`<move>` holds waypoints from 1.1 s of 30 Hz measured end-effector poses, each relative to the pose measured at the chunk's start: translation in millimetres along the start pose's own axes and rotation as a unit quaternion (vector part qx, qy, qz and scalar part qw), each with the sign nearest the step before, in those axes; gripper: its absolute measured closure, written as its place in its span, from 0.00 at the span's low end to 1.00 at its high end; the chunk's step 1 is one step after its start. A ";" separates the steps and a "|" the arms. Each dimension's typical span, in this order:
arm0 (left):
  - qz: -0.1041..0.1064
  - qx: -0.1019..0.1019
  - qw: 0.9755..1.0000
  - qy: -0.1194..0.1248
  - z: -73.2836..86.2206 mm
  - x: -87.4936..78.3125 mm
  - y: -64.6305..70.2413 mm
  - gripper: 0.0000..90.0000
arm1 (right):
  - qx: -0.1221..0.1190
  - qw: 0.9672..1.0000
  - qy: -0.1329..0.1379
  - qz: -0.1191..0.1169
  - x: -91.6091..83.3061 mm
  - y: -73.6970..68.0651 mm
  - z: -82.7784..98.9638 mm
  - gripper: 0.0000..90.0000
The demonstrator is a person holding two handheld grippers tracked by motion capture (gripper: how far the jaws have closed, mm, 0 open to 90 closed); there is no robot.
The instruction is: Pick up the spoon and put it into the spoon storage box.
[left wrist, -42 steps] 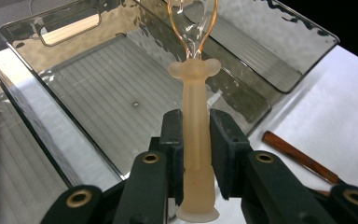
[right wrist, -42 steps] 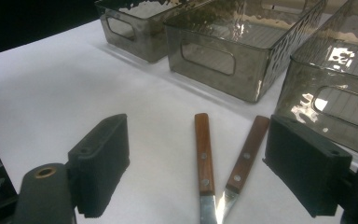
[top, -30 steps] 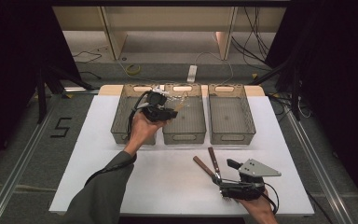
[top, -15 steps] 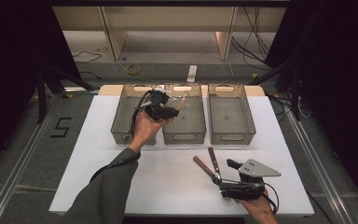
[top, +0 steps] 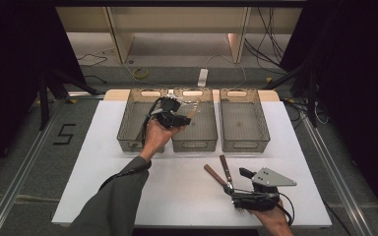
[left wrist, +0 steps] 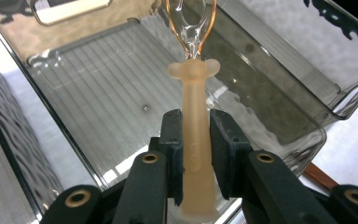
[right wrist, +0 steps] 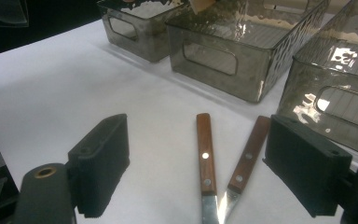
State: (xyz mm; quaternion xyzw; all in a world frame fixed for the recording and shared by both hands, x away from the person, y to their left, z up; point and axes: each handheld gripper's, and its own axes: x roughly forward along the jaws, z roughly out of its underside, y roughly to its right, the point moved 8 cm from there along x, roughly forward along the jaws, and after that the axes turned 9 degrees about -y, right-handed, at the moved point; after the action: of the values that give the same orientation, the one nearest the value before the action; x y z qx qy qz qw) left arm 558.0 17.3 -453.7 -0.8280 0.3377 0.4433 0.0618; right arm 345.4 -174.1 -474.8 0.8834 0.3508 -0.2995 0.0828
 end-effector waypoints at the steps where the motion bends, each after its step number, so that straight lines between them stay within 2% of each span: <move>1: -0.001 0.000 1.000 -0.002 0.4 0.8 0.0 0.83 | 0.000 1.000 0.000 0.000 0.1 0.0 0.0 0.25; 4: -0.005 0.004 1.000 -0.011 2.2 3.3 0.2 0.83 | -0.001 1.000 0.000 0.000 0.1 -0.4 0.0 0.25; 12: -0.008 -0.005 1.000 -0.022 6.0 7.7 -1.2 0.82 | 0.000 1.000 0.001 0.000 -0.1 -0.1 -0.1 0.25; 13: -0.007 -0.009 1.000 -0.024 6.5 8.3 -1.2 0.80 | -0.001 1.000 0.000 0.000 -0.1 -0.1 0.0 0.25; 16: 0.006 -0.016 0.999 -0.032 7.4 8.2 0.9 0.63 | 0.000 1.000 0.001 0.000 -0.2 -0.1 -0.1 0.25; 20: 0.015 -0.012 1.000 -0.009 5.0 0.9 8.2 0.45 | 0.001 1.000 0.001 0.000 0.0 -0.1 -0.1 0.25; 24: 0.022 -0.004 1.000 0.004 4.9 -8.6 14.1 0.35 | -0.001 1.000 0.000 0.000 -0.3 -0.3 0.2 0.25; 29: 0.030 0.007 0.999 0.017 9.6 -25.6 20.6 0.28 | 0.000 1.000 0.000 0.000 -0.1 -0.2 0.4 0.25; 33: 0.035 0.007 0.999 0.034 16.1 -41.1 22.4 0.25 | -0.001 1.000 -0.001 0.000 -0.1 -0.6 0.4 0.25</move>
State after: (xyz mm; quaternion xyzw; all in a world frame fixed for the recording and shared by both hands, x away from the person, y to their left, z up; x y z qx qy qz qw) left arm 517.5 27.3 -427.0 -0.8302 0.3712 0.4140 0.0405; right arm 344.8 -173.9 -475.0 0.8833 0.3507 -0.2998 0.0835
